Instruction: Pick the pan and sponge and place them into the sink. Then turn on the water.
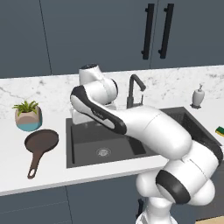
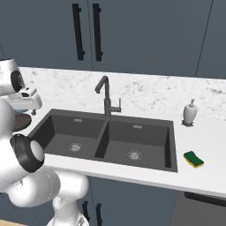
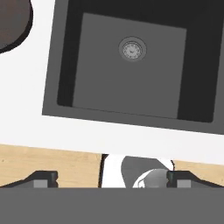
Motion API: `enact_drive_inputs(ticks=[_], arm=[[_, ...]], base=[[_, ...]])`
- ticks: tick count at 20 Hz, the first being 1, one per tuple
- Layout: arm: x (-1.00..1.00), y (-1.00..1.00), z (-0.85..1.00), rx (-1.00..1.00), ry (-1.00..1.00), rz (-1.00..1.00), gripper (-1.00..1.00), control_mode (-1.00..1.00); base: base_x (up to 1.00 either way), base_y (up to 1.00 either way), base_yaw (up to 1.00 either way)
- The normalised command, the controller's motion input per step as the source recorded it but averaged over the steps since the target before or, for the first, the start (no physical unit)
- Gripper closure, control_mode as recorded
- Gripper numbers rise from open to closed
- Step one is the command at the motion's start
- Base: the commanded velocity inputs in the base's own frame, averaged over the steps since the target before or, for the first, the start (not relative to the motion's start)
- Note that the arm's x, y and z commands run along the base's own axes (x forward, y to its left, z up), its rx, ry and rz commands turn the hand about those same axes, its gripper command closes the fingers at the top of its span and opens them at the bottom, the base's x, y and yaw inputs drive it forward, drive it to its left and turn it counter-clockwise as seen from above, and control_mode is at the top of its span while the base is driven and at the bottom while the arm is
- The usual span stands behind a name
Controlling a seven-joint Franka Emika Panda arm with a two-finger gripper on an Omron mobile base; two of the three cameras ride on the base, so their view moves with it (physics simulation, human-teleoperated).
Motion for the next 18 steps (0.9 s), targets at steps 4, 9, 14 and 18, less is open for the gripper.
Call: enact_drive_inputs(ticks=[4,9,14,18], arm=[[0.03,0.46,-0.32,0.05,0.00,0.00,-1.00,-1.00],[0.02,0.47,-0.34,0.03,0.01,0.00,-1.00,-1.00],[0.00,0.64,-0.39,0.00,0.01,0.00,-1.00,-1.00],[0.00,0.58,-0.24,0.02,0.00,-0.14,-1.00,-1.00]], base=[[0.00,0.00,0.00],[0.00,0.00,0.00],[0.00,0.00,0.00],[0.00,0.00,0.00]])
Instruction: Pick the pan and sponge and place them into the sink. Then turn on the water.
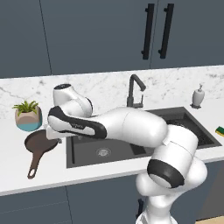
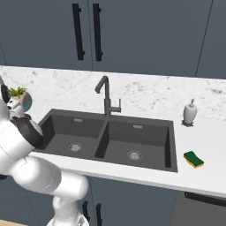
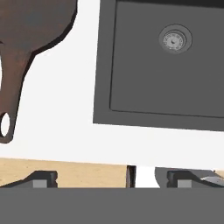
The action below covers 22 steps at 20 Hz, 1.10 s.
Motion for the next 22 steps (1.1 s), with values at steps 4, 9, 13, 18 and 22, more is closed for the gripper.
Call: enact_drive_inputs(ticks=[4,9,13,18,22], arm=[[0.00,0.64,-0.24,0.01,0.00,-0.15,-1.00,-1.00],[0.00,0.54,-0.39,0.01,0.00,-0.11,-1.00,-1.00],[0.00,0.46,-0.34,0.00,0.00,-0.10,-1.00,-1.00],[0.03,0.31,-0.24,0.00,-0.01,-0.06,-1.00,-1.00],[0.21,0.25,-0.13,0.00,0.00,-0.03,-1.00,-1.00]], base=[[0.00,0.00,0.00],[0.00,0.00,0.00],[0.00,0.00,0.00],[0.00,0.00,0.00],[0.00,0.00,0.00]])
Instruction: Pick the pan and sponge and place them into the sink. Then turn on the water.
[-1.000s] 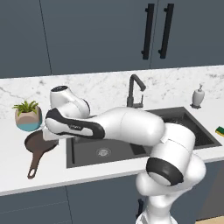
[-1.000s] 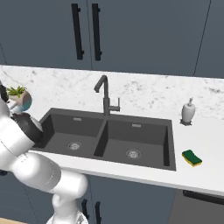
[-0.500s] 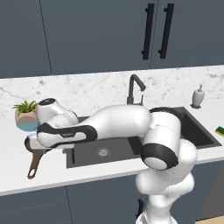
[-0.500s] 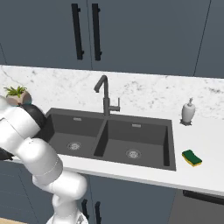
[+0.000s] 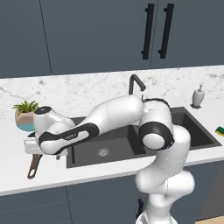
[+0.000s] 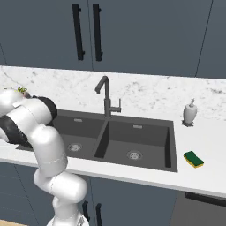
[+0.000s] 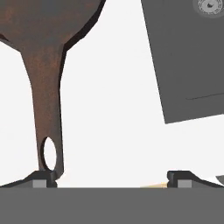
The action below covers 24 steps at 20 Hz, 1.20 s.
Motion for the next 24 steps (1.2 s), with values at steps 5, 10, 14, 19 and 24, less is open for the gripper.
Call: enact_drive_inputs(ticks=[5,10,14,19,24], arm=[[0.28,0.29,-0.04,0.00,0.00,-0.02,-1.00,-1.00],[0.26,0.38,-0.02,0.00,0.00,0.00,-1.00,-1.00],[0.13,0.27,-0.04,-0.01,0.00,0.00,-1.00,-1.00],[0.10,0.00,-0.36,-0.03,0.00,0.00,-1.00,-1.00],[0.10,-0.01,-0.60,0.00,0.00,0.00,-1.00,-1.00]], base=[[0.00,0.00,0.00],[0.00,0.00,0.00],[0.00,0.00,0.00],[0.00,0.00,0.00],[0.00,0.00,0.00]])
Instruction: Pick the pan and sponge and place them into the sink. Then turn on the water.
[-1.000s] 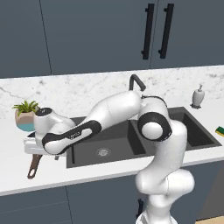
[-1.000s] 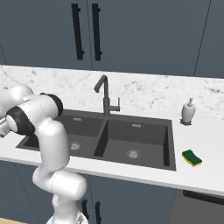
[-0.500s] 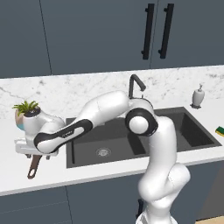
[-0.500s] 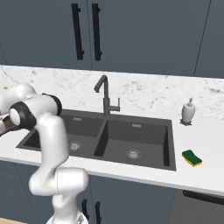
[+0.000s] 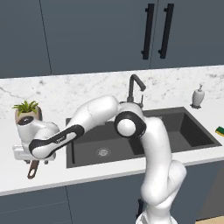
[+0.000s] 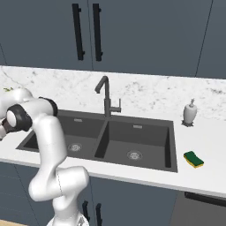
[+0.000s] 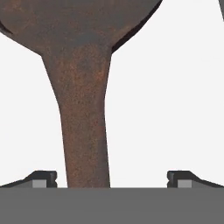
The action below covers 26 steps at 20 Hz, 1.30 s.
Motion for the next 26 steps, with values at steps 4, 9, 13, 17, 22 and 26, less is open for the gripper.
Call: enact_drive_inputs(ticks=[4,9,13,17,22,26], arm=[[0.24,0.00,-0.37,0.00,0.00,0.00,-1.00,-1.00],[0.25,0.07,-0.07,0.00,0.01,0.00,-1.00,-1.00],[0.17,0.12,0.00,0.00,0.02,0.00,-1.00,-1.00],[0.15,0.12,-0.04,0.00,0.00,0.00,-1.00,-1.00],[0.07,0.14,-0.20,-0.01,0.00,0.00,-1.00,-1.00],[0.00,0.02,-0.42,-0.01,0.00,0.00,-1.00,-1.00]], base=[[0.00,0.00,0.00],[0.00,0.00,0.00],[0.00,0.00,0.00],[0.00,0.00,0.00],[0.00,0.00,0.00],[0.00,0.00,0.00]])
